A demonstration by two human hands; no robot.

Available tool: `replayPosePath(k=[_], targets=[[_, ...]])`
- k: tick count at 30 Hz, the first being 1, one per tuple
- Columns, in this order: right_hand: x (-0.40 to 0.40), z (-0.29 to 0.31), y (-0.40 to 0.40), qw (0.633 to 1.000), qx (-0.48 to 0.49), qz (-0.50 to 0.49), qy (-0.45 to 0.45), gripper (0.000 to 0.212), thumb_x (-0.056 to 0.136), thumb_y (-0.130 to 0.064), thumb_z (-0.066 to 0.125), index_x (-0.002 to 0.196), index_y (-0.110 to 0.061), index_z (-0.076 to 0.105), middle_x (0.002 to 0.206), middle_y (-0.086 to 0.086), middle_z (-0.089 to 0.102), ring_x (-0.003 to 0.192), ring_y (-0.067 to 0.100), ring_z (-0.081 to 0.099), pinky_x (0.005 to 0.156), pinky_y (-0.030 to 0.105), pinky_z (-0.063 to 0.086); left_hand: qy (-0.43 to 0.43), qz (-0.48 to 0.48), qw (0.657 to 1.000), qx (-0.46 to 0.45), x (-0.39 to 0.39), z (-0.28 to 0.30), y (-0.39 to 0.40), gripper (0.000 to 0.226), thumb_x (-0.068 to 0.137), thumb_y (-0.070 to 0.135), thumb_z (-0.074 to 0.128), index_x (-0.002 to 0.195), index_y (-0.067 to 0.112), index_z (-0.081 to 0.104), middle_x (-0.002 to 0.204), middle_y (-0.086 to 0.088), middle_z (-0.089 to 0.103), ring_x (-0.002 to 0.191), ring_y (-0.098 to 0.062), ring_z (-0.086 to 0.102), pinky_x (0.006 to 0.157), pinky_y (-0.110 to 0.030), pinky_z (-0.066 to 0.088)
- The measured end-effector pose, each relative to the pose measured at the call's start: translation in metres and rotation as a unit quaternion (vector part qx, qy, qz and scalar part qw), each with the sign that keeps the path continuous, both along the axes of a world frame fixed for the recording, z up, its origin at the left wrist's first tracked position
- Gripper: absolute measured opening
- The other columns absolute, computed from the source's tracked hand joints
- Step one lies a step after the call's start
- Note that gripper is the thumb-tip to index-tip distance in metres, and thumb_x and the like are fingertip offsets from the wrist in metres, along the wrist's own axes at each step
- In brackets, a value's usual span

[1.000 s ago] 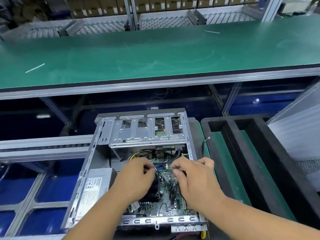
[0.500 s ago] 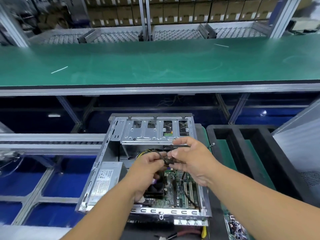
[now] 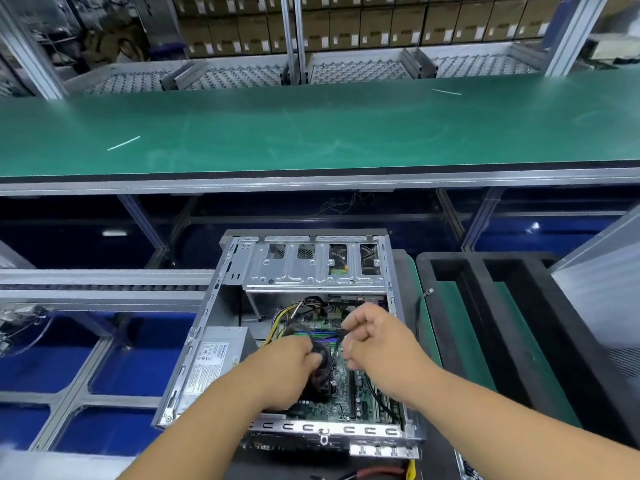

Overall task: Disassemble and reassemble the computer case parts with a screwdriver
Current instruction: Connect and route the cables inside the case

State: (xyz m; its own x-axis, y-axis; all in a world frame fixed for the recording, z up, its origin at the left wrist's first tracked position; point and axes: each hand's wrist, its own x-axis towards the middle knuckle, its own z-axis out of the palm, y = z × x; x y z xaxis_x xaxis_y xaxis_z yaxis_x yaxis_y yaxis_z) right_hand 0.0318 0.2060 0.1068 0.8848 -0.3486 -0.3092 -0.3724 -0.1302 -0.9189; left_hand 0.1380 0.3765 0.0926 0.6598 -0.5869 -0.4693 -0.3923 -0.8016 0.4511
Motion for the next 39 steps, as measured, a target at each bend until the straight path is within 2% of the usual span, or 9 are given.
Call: replayPosePath(k=[5, 11, 15, 19, 21, 26, 29, 34, 39], targets=[[-0.016, -0.006, -0.001, 0.994, -0.096, 0.041, -0.018, 0.031, 0.096, -0.010, 0.065, 0.085, -0.039, 0.065, 0.086, -0.001, 0.068, 0.070, 0.011, 0.063, 0.068, 0.032, 0.057, -0.130, 0.037, 0.988, 0.069, 0.015, -0.008, -0.004, 0.026, 0.106, 0.037, 0.042, 0.084, 0.022, 0.045, 0.094, -0.004, 0.064, 0.092, -0.028, 0.062, 0.074, -0.034, 0.044], [-0.017, -0.009, -0.037, 0.978, -0.025, -0.189, -0.080, 0.033, 0.095, -0.003, 0.064, 0.083, -0.034, 0.069, 0.082, -0.001, 0.074, 0.064, 0.016, 0.073, 0.057, 0.024, 0.057, 0.028, 0.202, 0.978, -0.048, 0.029, -0.011, -0.009, 0.050, 0.104, 0.051, 0.043, 0.084, 0.008, 0.060, 0.072, -0.013, 0.071, 0.066, -0.032, 0.068, 0.063, -0.036, 0.057], [-0.018, -0.037, -0.091, 0.939, -0.007, -0.343, -0.025, 0.024, 0.091, 0.003, 0.059, 0.089, -0.020, 0.069, 0.078, 0.005, 0.071, 0.057, 0.013, 0.065, 0.056, 0.027, 0.055, 0.123, 0.224, 0.966, -0.048, 0.027, -0.011, -0.005, 0.051, 0.103, 0.054, 0.042, 0.095, 0.006, 0.058, 0.066, -0.016, 0.074, 0.048, -0.028, 0.066, 0.043, -0.026, 0.046], [-0.026, -0.083, -0.118, 0.966, -0.038, -0.227, 0.118, 0.022, 0.089, 0.002, 0.056, 0.089, -0.018, 0.067, 0.076, 0.009, 0.068, 0.057, 0.021, 0.059, 0.059, 0.040, 0.054, -0.110, 0.116, 0.985, 0.066, 0.033, -0.011, -0.002, 0.047, 0.099, 0.051, 0.054, 0.070, 0.014, 0.057, 0.063, -0.004, 0.064, 0.064, -0.027, 0.067, 0.058, -0.031, 0.052], [-0.027, -0.101, -0.117, 0.976, -0.089, -0.131, 0.150, 0.019, 0.089, -0.002, 0.065, 0.091, -0.021, 0.066, 0.081, 0.006, 0.068, 0.061, 0.023, 0.058, 0.058, 0.034, 0.051, -0.178, 0.111, 0.974, 0.080, 0.030, -0.010, -0.002, 0.051, 0.096, 0.053, 0.059, 0.065, 0.014, 0.051, 0.063, -0.001, 0.057, 0.063, -0.022, 0.058, 0.058, -0.032, 0.042], [-0.023, -0.121, -0.107, 0.949, -0.240, 0.046, 0.198, 0.028, 0.083, -0.004, 0.063, 0.085, -0.032, 0.060, 0.087, -0.010, 0.064, 0.080, 0.015, 0.061, 0.065, 0.020, 0.045, -0.176, 0.157, 0.970, -0.058, 0.014, -0.007, -0.005, 0.047, 0.096, 0.048, 0.056, 0.064, 0.014, 0.049, 0.055, -0.001, 0.058, 0.058, -0.020, 0.058, 0.054, -0.029, 0.043], [-0.025, -0.126, -0.107, 0.943, -0.260, 0.046, 0.202, 0.019, 0.083, -0.011, 0.065, 0.077, -0.029, 0.060, 0.084, -0.011, 0.065, 0.080, 0.015, 0.060, 0.058, 0.017, 0.040, -0.155, 0.157, 0.970, -0.099, 0.008, -0.007, -0.006, 0.044, 0.095, 0.048, 0.056, 0.065, 0.017, 0.049, 0.055, 0.000, 0.059, 0.057, -0.018, 0.059, 0.057, -0.030, 0.047], [-0.028, -0.129, -0.111, 0.942, -0.278, 0.035, 0.183, 0.024, 0.084, -0.034, 0.075, 0.094, -0.032, 0.053, 0.108, 0.001, 0.061, 0.094, 0.018, 0.054, 0.077, 0.025, 0.038, -0.148, 0.170, 0.965, -0.132, 0.002, -0.011, -0.006, 0.036, 0.096, 0.044, 0.058, 0.068, 0.022, 0.054, 0.060, 0.013, 0.063, 0.052, -0.008, 0.056, 0.053, -0.028, 0.040], [-0.025, -0.131, -0.112, 0.955, -0.202, -0.053, 0.209, 0.029, 0.082, -0.004, 0.063, 0.092, -0.030, 0.066, 0.100, 0.000, 0.072, 0.086, 0.020, 0.066, 0.071, 0.024, 0.052, -0.118, 0.196, 0.957, -0.179, -0.004, -0.008, -0.008, 0.028, 0.097, 0.041, 0.057, 0.072, 0.027, 0.058, 0.067, 0.019, 0.065, 0.058, -0.002, 0.059, 0.052, -0.028, 0.042]])
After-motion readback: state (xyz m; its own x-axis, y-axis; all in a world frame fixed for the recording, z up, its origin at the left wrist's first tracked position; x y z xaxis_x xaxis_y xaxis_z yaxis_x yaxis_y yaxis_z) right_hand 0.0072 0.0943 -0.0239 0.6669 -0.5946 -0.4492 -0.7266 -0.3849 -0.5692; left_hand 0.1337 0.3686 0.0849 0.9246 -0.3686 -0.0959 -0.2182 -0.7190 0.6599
